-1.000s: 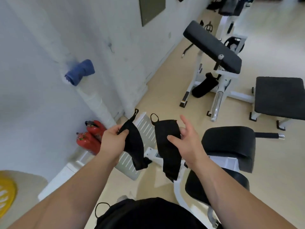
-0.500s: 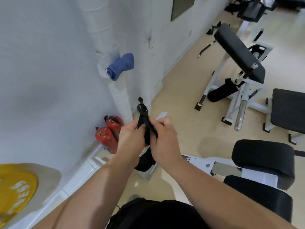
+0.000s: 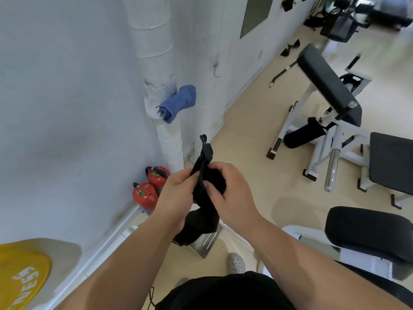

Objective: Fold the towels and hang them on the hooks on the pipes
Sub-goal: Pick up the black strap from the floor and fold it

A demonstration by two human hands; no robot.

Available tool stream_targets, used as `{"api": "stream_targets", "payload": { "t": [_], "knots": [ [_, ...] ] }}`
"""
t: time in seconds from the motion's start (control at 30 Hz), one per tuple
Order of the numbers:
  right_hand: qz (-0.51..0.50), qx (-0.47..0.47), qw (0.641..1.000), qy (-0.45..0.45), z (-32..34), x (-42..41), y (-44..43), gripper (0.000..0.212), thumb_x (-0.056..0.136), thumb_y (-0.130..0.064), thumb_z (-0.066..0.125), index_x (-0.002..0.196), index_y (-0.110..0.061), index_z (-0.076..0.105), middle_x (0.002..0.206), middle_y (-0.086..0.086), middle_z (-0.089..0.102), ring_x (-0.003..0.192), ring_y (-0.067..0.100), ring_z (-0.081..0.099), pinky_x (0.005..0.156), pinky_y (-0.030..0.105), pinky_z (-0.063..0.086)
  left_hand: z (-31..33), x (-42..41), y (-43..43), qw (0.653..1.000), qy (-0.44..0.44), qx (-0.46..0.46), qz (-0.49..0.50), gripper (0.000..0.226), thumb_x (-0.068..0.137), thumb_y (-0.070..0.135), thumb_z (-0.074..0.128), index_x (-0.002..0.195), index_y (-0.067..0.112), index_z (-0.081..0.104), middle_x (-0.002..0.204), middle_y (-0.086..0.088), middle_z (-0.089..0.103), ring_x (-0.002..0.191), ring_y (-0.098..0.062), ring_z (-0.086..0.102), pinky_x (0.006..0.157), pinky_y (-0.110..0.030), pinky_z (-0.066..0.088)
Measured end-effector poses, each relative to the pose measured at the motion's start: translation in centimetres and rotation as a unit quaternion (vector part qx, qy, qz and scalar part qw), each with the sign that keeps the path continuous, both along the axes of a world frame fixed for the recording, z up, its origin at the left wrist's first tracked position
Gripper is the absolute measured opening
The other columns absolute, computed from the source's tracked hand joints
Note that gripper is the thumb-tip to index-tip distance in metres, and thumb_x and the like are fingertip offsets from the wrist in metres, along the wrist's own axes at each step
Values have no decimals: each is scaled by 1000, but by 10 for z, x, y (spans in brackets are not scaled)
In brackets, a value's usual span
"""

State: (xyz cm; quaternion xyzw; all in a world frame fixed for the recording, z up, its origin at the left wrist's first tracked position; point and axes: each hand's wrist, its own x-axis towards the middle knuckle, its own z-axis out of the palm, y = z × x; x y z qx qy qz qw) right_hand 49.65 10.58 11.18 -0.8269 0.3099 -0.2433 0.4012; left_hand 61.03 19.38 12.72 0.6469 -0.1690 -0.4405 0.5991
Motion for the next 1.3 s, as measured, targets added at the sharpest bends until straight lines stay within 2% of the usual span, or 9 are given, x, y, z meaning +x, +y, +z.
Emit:
{"api": "stream_targets", "payload": {
  "t": [0.13, 0.23, 0.33, 0.43, 0.53, 0.73, 0.97, 1.1, 1.3],
  "knots": [
    [-1, 99, 995, -33, 5, 8, -33, 40, 91, -25, 69, 126, -35, 52, 97, -20, 63, 96, 4, 62, 85, 26, 52, 10, 4, -29, 1000, -3, 1, -30, 33, 107, 18, 47, 93, 15, 77, 64, 6, 71, 55, -5, 66, 52, -15, 49],
    [3, 102, 993, -53, 5, 11, -71, 18, 91, -27, 69, 102, -37, 58, 95, -13, 64, 90, 7, 61, 77, 24, 51, 24, -3, -59, 999, -39, 6, -29, 36, 107, 11, 43, 79, 13, 66, 44, 12, 55, 34, 0, 51, 35, -10, 35],
    [16, 104, 992, -68, 8, 11, -117, 15, 88, -20, 72, 87, -29, 60, 87, -6, 65, 83, 8, 61, 71, 16, 46, 25, -2, -94, 993, -112, 34, 16, 40, 106, 16, 48, 69, 20, 63, 47, 12, 51, 39, -5, 45, 38, -18, 35],
    [64, 190, 973, -117, 11, 7, -166, 14, 90, -18, 69, 97, -8, 64, 93, 9, 71, 90, 23, 68, 86, 37, 55, 10, 18, -128, 955, -255, 81, 126, 31, 103, 23, 51, 78, 9, 63, 61, 2, 54, 58, -15, 48, 58, -31, 41],
    [93, 291, 942, -138, 7, -1, -216, 18, 97, -13, 60, 106, 2, 55, 98, 24, 70, 94, 29, 71, 89, 42, 57, -3, 43, -149, 922, -252, 100, 278, 28, 99, 25, 50, 86, 2, 61, 74, -7, 56, 68, -19, 49, 66, -39, 42],
    [96, 382, 918, -52, -25, -26, -277, 9, 102, -17, 56, 106, -9, 57, 93, 16, 74, 81, 24, 72, 66, 28, 55, -15, 71, -165, 871, -252, 159, 391, 22, 100, 25, 45, 86, 16, 59, 78, -1, 58, 79, -25, 54, 74, -40, 45],
    [124, 379, 917, 3, -43, -36, -280, 7, 102, -20, 57, 99, -14, 58, 95, 18, 73, 84, 29, 71, 81, 51, 58, -33, 49, -193, 910, -287, 217, 205, 27, 98, 31, 49, 91, 11, 66, 89, -17, 70, 89, -39, 66, 83, -52, 56],
    [163, 400, 902, -18, -25, -20, -272, 13, 102, -17, 56, 107, -5, 58, 96, 17, 75, 82, 26, 72, 75, 36, 59, -28, 34, -210, 917, -284, 227, 167, 28, 101, 29, 50, 81, 15, 63, 76, -11, 65, 75, -30, 61, 72, -44, 51],
    [126, 386, 907, -109, -17, 12, -272, 15, 95, -15, 65, 101, -1, 64, 90, 16, 65, 83, 22, 61, 83, 41, 52, 3, 0, -225, 969, -176, 161, 60, 24, 104, 15, 49, 90, 14, 68, 55, 10, 60, 52, -12, 54, 48, -23, 42]
  ]
}}
